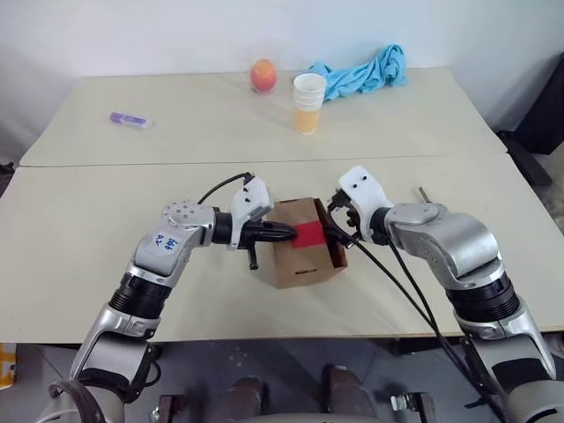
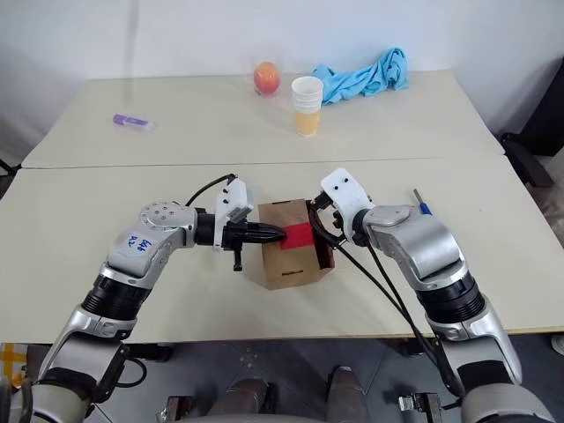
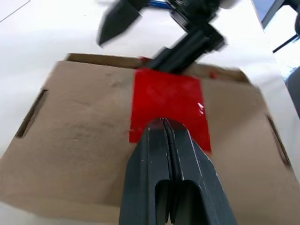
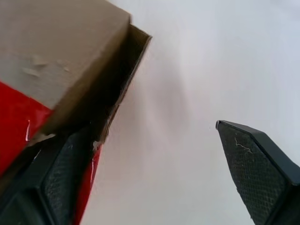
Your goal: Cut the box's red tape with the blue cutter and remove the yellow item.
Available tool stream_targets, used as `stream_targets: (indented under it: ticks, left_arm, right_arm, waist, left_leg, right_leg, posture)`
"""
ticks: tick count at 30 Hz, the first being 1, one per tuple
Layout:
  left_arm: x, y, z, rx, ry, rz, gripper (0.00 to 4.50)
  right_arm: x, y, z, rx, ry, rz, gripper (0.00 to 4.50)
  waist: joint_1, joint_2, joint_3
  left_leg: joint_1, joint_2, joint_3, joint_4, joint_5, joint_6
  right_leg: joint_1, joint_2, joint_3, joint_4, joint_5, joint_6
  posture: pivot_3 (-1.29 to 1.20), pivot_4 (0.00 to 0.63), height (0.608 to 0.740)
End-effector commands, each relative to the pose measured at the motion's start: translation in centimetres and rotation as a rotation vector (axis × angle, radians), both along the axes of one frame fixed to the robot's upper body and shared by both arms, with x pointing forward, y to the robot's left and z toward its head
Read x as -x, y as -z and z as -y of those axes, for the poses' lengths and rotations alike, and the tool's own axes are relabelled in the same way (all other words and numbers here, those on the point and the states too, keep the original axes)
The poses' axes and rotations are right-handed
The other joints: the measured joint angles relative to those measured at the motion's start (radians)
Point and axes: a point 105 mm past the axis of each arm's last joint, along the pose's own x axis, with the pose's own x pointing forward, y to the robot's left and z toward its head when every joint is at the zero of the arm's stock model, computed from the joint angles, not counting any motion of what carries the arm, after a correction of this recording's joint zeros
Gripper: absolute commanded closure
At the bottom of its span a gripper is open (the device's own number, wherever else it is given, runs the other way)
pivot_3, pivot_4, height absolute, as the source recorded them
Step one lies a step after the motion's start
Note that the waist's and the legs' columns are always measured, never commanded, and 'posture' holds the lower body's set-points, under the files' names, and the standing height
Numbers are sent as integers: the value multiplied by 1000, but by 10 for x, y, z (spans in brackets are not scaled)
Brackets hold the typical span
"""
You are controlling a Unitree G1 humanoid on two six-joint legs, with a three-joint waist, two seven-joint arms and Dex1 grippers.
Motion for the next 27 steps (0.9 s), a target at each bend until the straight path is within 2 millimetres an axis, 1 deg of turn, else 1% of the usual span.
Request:
stream_targets:
  ticks: [1, 5, 7, 11, 13, 16, 18, 20, 22, 27]
  left_arm:
    - [3, 16, -5, -41, -19, -38, 4500]
    - [3, 18, -7, -44, -26, -40, 4500]
    - [3, 20, -9, -53, -35, -49, 4500]
    - [2, 29, -10, -81, -54, -63, 4500]
    - [0, 33, -7, -91, -63, -67, 4500]
    - [2, 37, 0, -101, -57, -69, 4500]
    - [4, 41, 3, -114, -50, -64, 4500]
    - [3, 42, 7, -112, -53, -59, 4500]
    - [0, 38, 10, -99, -62, -40, 4500]
    - [-8, 27, 14, -56, -84, 12, 4500]
  right_arm:
    - [1, 8, 13, 74, 17, 26, 82]
    - [6, 25, 16, 67, 17, -11, 82]
    - [6, 25, 15, -45, 61, -50, 82]
    - [-4, 14, 28, -141, 154, -40, 82]
    - [-9, 8, 33, -220, 197, -49, 82]
    - [-13, 2, 35, -293, 225, -56, 82]
    - [-14, -1, 34, -326, 227, -54, 82]
    - [-13, -4, 29, -342, 200, -57, 82]
    - [-9, -5, 22, -347, 163, -69, 82]
    - [-6, -7, 16, -349, 128, -76, 82]
  waist:
    - [1, 0, 0]
    - [2, 0, 0]
    - [2, -1, 0]
    - [2, -1, 0]
    - [2, -1, 0]
    - [3, 0, 0]
    - [3, 0, 0]
    - [4, 0, 0]
    - [5, 0, 0]
    - [5, 0, 0]
  left_leg:
    - [0, 0, 0, 0, 0, 0]
    - [0, 0, -1, 0, 0, 0]
    - [0, 0, -1, 0, 0, 0]
    - [1, 0, -1, 0, 0, 0]
    - [1, 0, -1, 0, 0, 0]
    - [1, 0, -2, 0, 0, 0]
    - [1, 0, -2, 0, 0, 0]
    - [1, 0, -2, 0, 0, 0]
    - [1, 0, -2, 0, 0, 0]
    - [1, 0, -2, 0, 0, 0]
  right_leg:
    - [0, 0, 0, 0, 0, 0]
    - [1, 0, 0, -1, 0, 0]
    - [1, 0, -1, -1, 0, 0]
    - [2, 0, -1, -1, 0, 0]
    - [2, 0, -1, -1, 0, 0]
    - [2, 0, -1, -1, 0, 0]
    - [2, 0, -1, -1, 0, 0]
    - [2, 0, -1, -1, 0, 0]
    - [3, 0, -1, -1, 0, 0]
    - [3, 0, -1, -1, 0, 0]
  posture:
    - [0, 150, 740]
    - [0, 150, 740]
    - [0, 150, 740]
    - [0, 150, 740]
    - [0, 150, 740]
    - [0, 150, 740]
    - [0, 150, 740]
    - [0, 150, 740]
    - [0, 150, 740]
    - [0, 150, 740]
